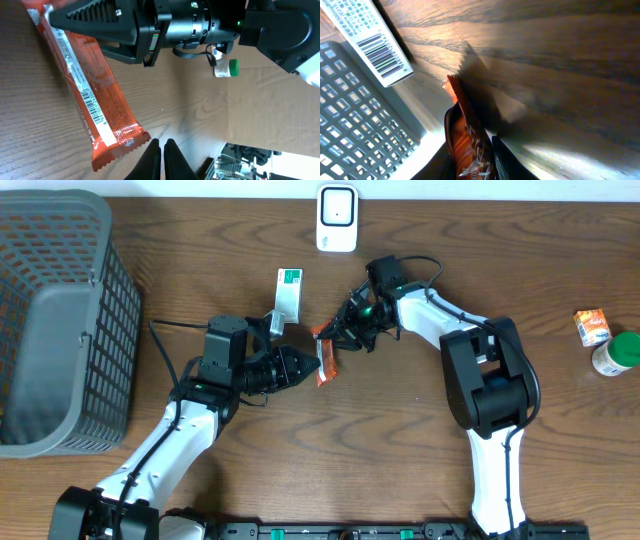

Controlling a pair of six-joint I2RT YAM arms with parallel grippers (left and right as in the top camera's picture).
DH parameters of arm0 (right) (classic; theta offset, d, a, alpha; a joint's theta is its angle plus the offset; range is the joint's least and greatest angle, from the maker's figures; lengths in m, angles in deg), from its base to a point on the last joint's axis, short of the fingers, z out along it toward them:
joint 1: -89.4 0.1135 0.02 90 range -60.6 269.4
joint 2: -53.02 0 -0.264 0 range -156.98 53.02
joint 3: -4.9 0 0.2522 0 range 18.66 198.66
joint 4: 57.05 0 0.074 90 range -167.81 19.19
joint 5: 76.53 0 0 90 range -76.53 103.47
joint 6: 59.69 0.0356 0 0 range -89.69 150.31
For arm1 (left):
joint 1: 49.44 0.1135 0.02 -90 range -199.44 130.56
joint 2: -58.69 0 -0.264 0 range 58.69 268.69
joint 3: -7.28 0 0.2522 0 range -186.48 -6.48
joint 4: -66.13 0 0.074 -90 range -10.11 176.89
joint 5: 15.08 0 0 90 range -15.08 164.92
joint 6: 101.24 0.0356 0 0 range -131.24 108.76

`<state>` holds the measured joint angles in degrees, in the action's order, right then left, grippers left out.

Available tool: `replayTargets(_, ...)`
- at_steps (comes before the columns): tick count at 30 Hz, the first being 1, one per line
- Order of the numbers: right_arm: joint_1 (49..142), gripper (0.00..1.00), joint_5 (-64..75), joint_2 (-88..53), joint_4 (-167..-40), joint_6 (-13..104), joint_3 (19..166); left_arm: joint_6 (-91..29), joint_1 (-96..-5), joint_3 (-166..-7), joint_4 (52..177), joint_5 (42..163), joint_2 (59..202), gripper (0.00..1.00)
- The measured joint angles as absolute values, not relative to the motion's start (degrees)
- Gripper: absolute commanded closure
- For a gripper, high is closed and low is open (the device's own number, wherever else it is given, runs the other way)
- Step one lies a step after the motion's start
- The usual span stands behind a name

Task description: Scan the item barcode

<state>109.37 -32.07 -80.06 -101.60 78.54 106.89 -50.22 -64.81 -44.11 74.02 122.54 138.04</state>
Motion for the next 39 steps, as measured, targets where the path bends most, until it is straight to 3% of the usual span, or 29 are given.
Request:
replayTargets(2,109.3,0.89,-32.1,-80.1,-102.0,78.7,107.1,-50.2,-64.8,-44.1,74.8,122.5,138.0,0.93)
replayTargets(6,109.3,0.88,-32.0,-80.0,-102.3,79.0,107.2,-50.2,-64.8,-44.1,78.7,122.3,138.0,0.92)
replayTargets(8,109.3,0.85,-31.9,-80.0,-102.2,79.0,107.2,-50.5,-64.8,-44.1,80.1,122.3,138.0,0.93)
replayTargets(10,109.4,0.72,-31.5,-80.0,-102.1,79.2,107.2,-51.4,-65.0,-44.1,80.0,122.3,138.0,0.92)
replayTargets(12,109.6,0.66,-31.7,-80.0,-101.9,79.2,107.2,-51.8,-65.5,-44.1,79.5,122.3,138.0,0.93)
replayTargets(18,110.2,0.74,-29.7,-79.5,-102.1,79.5,107.2,-52.6,-67.0,-44.1,78.4,122.4,138.0,0.93)
replayTargets(24,110.3,0.61,-29.6,-79.4,-102.3,79.5,107.5,-53.1,-67.0,-44.1,78.5,122.4,138.2,0.93)
replayTargets(35,110.6,0.59,-29.3,-79.3,-102.5,79.5,107.8,-51.4,-67.1,-44.1,88.2,120.0,146.8,0.92)
replayTargets(36,110.6,0.59,-29.3,-79.3,-102.5,79.5,107.8,-51.2,-67.1,-44.1,88.1,120.0,147.7,0.85)
replayTargets(38,110.7,0.57,-29.3,-79.2,-102.5,79.5,107.9,-49.6,-67.1,-44.1,87.9,119.9,148.2,0.60)
replayTargets(39,110.7,0.57,-29.3,-79.2,-102.5,79.5,107.9,-49.5,-67.1,-44.1,87.7,119.8,148.2,0.55)
